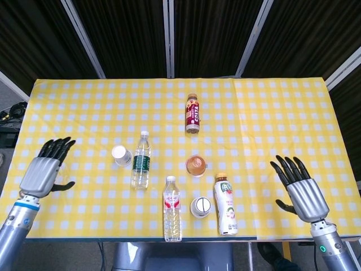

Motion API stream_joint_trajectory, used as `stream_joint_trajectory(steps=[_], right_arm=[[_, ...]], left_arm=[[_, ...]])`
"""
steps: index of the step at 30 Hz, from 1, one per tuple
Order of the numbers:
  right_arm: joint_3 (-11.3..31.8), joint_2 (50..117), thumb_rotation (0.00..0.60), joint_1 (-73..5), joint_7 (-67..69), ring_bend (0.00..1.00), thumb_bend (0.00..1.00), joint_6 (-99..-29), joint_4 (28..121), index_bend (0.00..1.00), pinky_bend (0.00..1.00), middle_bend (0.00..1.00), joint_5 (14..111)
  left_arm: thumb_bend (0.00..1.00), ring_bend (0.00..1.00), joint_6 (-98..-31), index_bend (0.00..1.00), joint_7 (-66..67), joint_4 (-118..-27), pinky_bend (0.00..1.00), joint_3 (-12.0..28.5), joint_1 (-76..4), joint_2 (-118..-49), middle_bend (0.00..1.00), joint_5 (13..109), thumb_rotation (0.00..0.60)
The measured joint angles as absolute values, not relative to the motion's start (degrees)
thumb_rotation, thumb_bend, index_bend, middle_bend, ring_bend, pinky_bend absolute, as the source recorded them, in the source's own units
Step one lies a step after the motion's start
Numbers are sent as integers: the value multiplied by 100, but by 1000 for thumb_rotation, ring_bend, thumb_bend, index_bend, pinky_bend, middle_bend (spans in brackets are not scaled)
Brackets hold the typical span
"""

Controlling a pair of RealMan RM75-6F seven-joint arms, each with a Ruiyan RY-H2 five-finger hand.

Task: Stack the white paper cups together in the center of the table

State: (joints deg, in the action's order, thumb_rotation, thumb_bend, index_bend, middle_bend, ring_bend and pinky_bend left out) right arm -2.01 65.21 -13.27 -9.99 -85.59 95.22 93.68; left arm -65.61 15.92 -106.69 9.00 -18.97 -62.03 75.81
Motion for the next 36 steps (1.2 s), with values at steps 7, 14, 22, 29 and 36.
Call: stream_joint_trajectory(steps=[7, 14, 22, 29, 36], right_arm=[[-123, 6588, 600, -1284, -1057, 0, 0, -8492, 9387, 0, 0, 0, 9311], [-30, 6498, 600, -1296, -651, 0, 0, -8384, 9289, 0, 0, 0, 9222], [23, 6444, 600, -1255, -594, 0, 0, -8373, 9318, 0, 0, 0, 9233], [47, 6451, 600, -1230, -628, 0, 0, -8371, 9324, 0, 0, 0, 9240], [78, 6469, 600, -1215, -683, 0, 0, -8344, 9336, 0, 0, 0, 9231]], left_arm=[[0, 60, -5261, 39, 2031, -9533, 176, 1211, -3199, -7095, 57, 6934, 600], [8, 159, -4606, 127, 2140, -8280, 272, 1295, -3982, -8062, 153, 6704, 600], [52, 267, -4407, 220, 2100, -7565, 384, 1172, -4380, -8622, 245, 6682, 600], [55, 352, -4570, 293, 2066, -7390, 495, 1065, -4427, -8667, 309, 6731, 600], [139, 469, -4574, 424, 2101, -7402, 605, 968, -4415, -8574, 418, 6588, 600]])
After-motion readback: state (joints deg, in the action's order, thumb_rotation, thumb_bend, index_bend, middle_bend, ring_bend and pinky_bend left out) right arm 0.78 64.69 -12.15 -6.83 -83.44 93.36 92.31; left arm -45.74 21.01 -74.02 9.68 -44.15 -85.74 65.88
